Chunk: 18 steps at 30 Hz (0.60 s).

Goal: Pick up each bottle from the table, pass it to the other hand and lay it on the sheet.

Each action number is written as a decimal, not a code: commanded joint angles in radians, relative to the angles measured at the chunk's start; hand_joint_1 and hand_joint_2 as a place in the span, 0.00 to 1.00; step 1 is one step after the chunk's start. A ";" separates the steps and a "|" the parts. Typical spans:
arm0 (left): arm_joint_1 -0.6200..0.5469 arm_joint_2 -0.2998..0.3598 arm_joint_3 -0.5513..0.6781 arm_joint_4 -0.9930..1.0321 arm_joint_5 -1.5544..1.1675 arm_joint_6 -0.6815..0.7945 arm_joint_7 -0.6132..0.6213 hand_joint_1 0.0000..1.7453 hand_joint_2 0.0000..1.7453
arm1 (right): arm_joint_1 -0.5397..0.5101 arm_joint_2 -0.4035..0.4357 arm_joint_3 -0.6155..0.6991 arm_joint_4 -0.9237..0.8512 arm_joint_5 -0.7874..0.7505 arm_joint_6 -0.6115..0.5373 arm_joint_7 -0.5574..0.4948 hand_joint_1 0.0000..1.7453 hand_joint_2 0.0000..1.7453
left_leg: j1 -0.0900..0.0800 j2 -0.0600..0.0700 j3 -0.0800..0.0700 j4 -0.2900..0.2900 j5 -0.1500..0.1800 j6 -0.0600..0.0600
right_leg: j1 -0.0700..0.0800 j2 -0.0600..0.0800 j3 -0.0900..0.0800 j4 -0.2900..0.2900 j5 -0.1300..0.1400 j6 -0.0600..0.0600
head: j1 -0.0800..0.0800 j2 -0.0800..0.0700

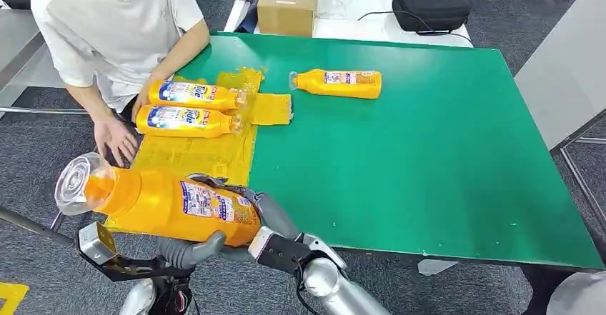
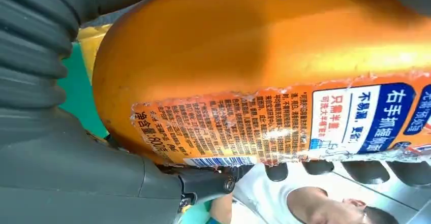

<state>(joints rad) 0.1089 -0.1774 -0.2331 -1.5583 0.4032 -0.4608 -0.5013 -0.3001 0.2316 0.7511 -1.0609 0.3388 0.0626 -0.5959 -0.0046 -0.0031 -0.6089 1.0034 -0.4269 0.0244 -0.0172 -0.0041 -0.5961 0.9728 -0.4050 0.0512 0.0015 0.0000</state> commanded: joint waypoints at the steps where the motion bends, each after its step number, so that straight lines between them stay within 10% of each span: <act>1: -0.064 -0.008 -0.042 0.061 0.000 -0.020 0.009 1.00 1.00 | -0.015 -0.024 0.093 0.007 0.004 0.040 -0.002 1.00 1.00 | 0.001 -0.002 0.004 -0.001 -0.001 -0.001 | 0.001 -0.002 0.005 -0.001 -0.002 -0.002 | 0.000 0.000; 6: -0.063 -0.007 -0.043 0.063 -0.002 -0.022 0.009 1.00 1.00 | -0.013 -0.024 0.092 0.005 0.004 0.039 -0.002 1.00 1.00 | 0.000 -0.002 0.002 -0.001 0.000 -0.001 | 0.000 -0.002 0.002 -0.001 -0.001 -0.001 | 0.000 0.000; 7: -0.059 -0.006 -0.042 0.066 -0.018 -0.018 0.020 1.00 1.00 | -0.006 -0.020 0.083 0.003 -0.001 0.035 0.002 0.87 1.00 | 0.001 -0.002 0.004 0.000 -0.001 -0.002 | 0.001 -0.002 0.005 -0.001 -0.002 -0.002 | 0.000 0.000; 8: -0.056 -0.007 -0.041 0.073 -0.028 -0.010 0.027 1.00 1.00 | 0.000 -0.018 0.077 0.003 0.000 0.028 0.011 0.16 1.00 | 0.001 -0.002 0.003 0.000 -0.001 -0.001 | 0.001 -0.002 0.004 -0.001 -0.002 -0.002 | 0.000 0.000; 9: -0.054 -0.008 -0.036 0.079 -0.051 0.015 0.036 1.00 1.00 | 0.006 -0.017 0.072 0.001 0.013 0.006 0.024 0.00 1.00 | 0.000 -0.001 0.002 -0.001 0.000 -0.001 | 0.001 -0.001 0.003 -0.001 -0.001 -0.001 | 0.000 0.000; 11: -0.055 -0.008 -0.032 0.097 -0.097 0.079 0.065 1.00 1.00 | 0.012 -0.019 0.072 -0.004 0.075 -0.067 0.025 0.00 1.00 | 0.001 -0.002 0.004 -0.001 -0.001 -0.001 | 0.001 -0.002 0.004 -0.001 -0.002 -0.002 | 0.000 0.000; 12: -0.055 -0.009 -0.030 0.096 -0.122 0.112 0.055 1.00 1.00 | 0.016 -0.019 0.069 -0.009 0.089 -0.087 0.027 0.00 0.00 | 0.000 -0.002 0.003 -0.001 0.000 -0.001 | 0.001 -0.002 0.003 -0.001 -0.001 -0.001 | 0.000 0.000; 18: -0.096 0.012 0.016 0.128 -0.307 0.349 0.116 1.00 1.00 | 0.029 -0.038 0.079 -0.045 0.184 -0.186 0.050 0.00 0.00 | 0.000 -0.001 0.002 -0.001 0.000 -0.001 | 0.001 -0.001 0.003 -0.001 -0.001 -0.001 | 0.000 0.000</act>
<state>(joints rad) 0.1002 -0.1801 -0.2331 -1.5454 0.2330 -0.2875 -0.4471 -0.2744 0.2262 0.7500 -1.0735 0.4479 -0.0676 -0.5569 -0.0047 -0.0032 -0.6091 1.0033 -0.4269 0.0244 -0.0173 -0.0042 -0.5960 0.9727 -0.4050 0.0512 0.0015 0.0000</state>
